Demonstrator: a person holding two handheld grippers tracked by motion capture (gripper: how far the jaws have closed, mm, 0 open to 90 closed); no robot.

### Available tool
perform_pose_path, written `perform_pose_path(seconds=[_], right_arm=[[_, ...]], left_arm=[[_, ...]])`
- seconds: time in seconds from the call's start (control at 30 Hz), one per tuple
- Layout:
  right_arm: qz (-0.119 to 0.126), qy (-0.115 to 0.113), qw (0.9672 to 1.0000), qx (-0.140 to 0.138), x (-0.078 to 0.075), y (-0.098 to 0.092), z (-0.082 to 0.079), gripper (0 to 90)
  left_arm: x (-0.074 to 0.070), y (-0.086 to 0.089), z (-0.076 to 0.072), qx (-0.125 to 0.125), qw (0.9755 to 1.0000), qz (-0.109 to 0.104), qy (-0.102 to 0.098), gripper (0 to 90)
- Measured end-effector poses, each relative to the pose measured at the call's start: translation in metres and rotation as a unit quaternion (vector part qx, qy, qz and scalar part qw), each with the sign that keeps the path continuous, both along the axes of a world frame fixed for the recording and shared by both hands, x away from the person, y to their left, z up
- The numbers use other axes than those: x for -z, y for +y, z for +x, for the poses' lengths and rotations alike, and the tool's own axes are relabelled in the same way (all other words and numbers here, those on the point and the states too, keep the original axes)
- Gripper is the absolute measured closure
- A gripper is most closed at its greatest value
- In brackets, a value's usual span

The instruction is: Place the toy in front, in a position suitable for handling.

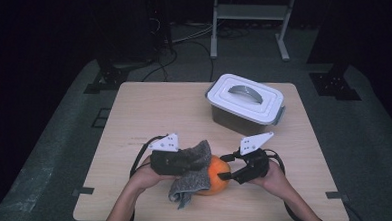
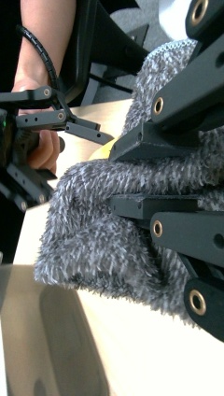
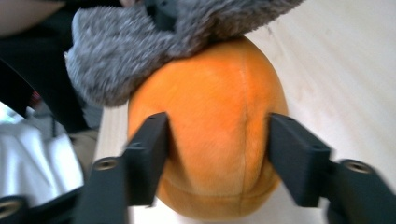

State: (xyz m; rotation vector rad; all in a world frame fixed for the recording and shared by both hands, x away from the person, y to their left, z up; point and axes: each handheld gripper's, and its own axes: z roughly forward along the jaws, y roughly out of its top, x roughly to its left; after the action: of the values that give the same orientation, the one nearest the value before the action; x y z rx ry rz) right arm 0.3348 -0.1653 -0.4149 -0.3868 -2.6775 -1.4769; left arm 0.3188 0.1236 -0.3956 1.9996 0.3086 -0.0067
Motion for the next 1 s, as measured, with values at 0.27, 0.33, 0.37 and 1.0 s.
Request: perform_pose_path(seconds=[0.27, 0.33, 0.37, 1.0], right_arm=[[0.002, 0.020, 0.9998, -0.008, 0.006, 0.005, -0.002, 41.7], [0.003, -0.023, 0.9996, -0.014, 0.000, 0.002, -0.007, 50.7], [0.003, -0.039, 0.9991, -0.017, -0.003, 0.001, -0.007, 52.6], [-0.018, 0.003, 0.9994, 0.030, 0.000, -0.014, 0.012, 31.3]], left_arm=[[-0.004, -0.006, -0.005, 0.024, 0.9997, -0.004, -0.002, 73.8], [-0.011, -0.002, -0.005, 0.020, 0.9997, -0.005, -0.013, 73.8], [-0.015, 0.001, -0.005, 0.013, 0.9997, -0.005, -0.021, 73.7], [0.008, -0.003, -0.001, 0.025, 0.9995, -0.001, 0.018, 74.1]])
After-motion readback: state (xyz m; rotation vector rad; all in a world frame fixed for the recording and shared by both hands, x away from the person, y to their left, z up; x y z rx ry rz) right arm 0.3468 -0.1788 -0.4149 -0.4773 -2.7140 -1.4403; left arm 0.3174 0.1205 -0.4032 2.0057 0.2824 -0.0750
